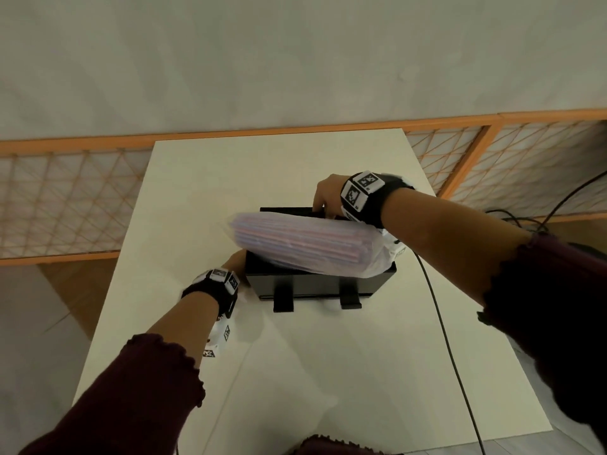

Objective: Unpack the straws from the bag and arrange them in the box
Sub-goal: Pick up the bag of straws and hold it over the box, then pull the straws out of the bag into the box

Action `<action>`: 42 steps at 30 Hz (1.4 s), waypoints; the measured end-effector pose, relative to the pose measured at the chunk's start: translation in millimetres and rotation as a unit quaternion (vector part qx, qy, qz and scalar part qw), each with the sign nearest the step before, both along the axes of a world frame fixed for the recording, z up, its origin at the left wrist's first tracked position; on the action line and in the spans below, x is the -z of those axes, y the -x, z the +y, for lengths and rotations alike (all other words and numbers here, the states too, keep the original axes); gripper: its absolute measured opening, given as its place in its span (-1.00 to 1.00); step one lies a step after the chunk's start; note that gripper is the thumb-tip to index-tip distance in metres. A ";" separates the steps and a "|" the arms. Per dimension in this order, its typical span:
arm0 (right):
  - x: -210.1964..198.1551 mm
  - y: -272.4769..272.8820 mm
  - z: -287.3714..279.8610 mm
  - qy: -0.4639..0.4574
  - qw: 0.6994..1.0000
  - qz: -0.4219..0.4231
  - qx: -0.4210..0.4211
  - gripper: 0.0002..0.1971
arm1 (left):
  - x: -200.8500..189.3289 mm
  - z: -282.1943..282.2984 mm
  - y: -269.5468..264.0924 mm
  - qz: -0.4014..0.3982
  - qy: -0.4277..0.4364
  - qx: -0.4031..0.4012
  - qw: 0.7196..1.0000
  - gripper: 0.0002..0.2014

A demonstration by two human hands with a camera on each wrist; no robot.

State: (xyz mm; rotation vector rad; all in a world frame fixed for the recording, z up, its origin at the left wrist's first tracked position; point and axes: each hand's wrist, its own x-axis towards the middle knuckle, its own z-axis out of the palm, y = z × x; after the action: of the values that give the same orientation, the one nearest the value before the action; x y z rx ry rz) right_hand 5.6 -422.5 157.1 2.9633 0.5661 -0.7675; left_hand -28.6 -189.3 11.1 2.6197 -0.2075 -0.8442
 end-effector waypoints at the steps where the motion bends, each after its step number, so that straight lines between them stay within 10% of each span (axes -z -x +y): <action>1: -1.2 -3.0 1.8 0.000 1.000 -0.002 -0.002 -0.66 | -1.5 -0.6 4.7 -0.016 0.001 -0.003 1.000 -0.73; 7: -11.7 -14.8 8.7 0.016 0.999 0.029 0.028 -0.67 | 4.2 -3.2 9.5 -0.006 0.015 -0.043 0.999 -0.78; 12: -66.0 -0.4 0.0 -0.021 0.998 -0.036 0.046 -0.65 | 5.6 -4.7 -0.3 0.029 0.001 -0.065 0.997 -0.41; 16: -117.2 34.0 -3.6 -0.032 0.996 -0.087 0.011 -0.60 | 25.2 9.0 -7.7 -0.022 0.059 -0.030 0.998 -0.76; 24: -93.2 123.6 -11.5 -0.051 0.998 -0.012 -0.043 -0.15 | -85.8 22.8 34.3 -0.066 0.320 -0.110 0.939 -0.22; 32: -44.6 103.7 -48.5 -0.105 0.983 -0.046 0.144 -0.11 | -119.2 3.9 43.9 -0.183 0.288 -0.095 0.935 -0.70; 42: -67.5 90.0 -43.4 -0.158 0.968 -0.162 0.109 -0.52 | -118.3 13.1 47.9 -0.191 0.352 -0.178 0.899 -0.83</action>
State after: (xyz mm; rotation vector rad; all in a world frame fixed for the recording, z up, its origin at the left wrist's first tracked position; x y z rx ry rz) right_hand -84.4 -466.0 224.6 3.3844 0.3764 -0.1970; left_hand -76.6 -176.2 129.5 2.0027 -0.1019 -0.0770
